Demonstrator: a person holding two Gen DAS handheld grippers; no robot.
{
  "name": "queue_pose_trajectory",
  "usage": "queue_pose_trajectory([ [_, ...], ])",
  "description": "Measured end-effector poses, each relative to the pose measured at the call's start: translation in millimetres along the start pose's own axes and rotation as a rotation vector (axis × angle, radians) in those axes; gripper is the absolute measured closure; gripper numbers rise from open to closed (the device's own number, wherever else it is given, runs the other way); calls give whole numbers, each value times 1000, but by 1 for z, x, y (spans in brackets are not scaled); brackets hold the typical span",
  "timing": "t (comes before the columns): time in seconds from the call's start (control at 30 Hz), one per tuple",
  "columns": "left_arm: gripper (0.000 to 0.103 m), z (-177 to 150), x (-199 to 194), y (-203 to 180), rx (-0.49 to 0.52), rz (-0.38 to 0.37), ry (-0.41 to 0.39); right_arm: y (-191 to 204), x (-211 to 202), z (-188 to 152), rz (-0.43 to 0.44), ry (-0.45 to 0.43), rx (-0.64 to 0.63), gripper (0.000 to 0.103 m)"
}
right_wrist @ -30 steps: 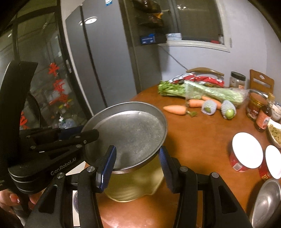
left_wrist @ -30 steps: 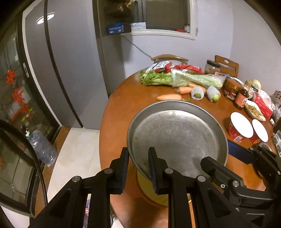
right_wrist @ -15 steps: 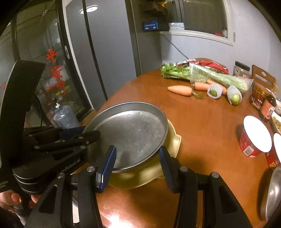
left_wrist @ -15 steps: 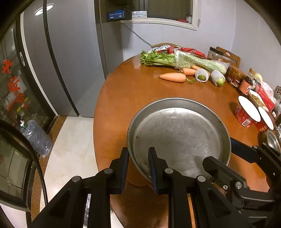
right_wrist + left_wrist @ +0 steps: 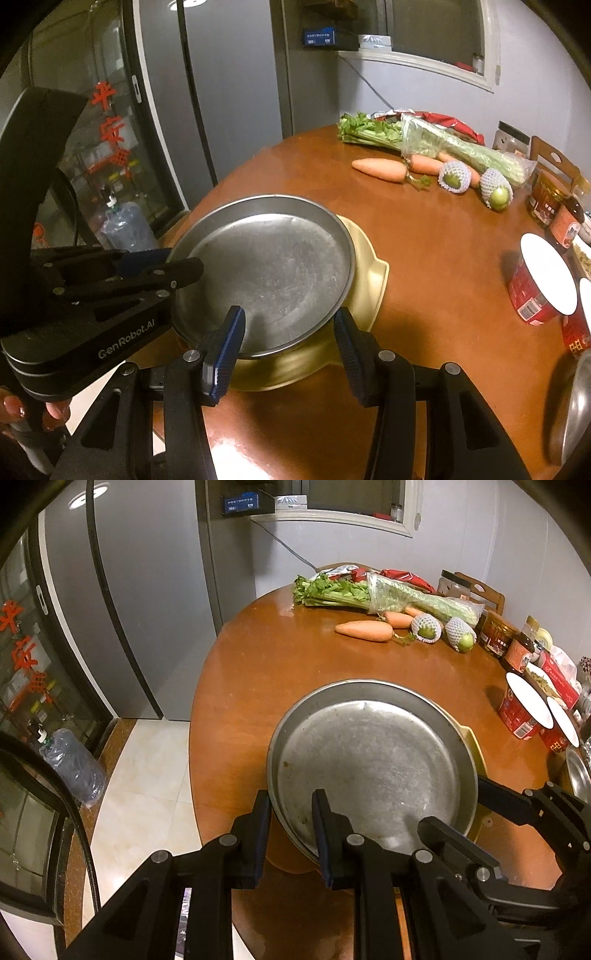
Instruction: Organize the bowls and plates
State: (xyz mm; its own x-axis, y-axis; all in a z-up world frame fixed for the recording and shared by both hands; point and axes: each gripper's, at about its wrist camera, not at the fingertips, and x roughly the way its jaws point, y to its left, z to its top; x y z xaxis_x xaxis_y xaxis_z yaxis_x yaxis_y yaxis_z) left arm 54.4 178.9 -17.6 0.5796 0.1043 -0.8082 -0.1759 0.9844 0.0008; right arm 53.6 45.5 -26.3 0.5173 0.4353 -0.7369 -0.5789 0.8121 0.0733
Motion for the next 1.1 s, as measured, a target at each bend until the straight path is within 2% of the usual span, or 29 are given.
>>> queue_pose_trajectory([
  [0.87,80,-2,1,-3,11,-29,3,0,-7,2,-11,8,-10,50],
  [1.1,80,-2,2,-3,14,-27,8,2,-14,3,-46,-13,-39,50],
])
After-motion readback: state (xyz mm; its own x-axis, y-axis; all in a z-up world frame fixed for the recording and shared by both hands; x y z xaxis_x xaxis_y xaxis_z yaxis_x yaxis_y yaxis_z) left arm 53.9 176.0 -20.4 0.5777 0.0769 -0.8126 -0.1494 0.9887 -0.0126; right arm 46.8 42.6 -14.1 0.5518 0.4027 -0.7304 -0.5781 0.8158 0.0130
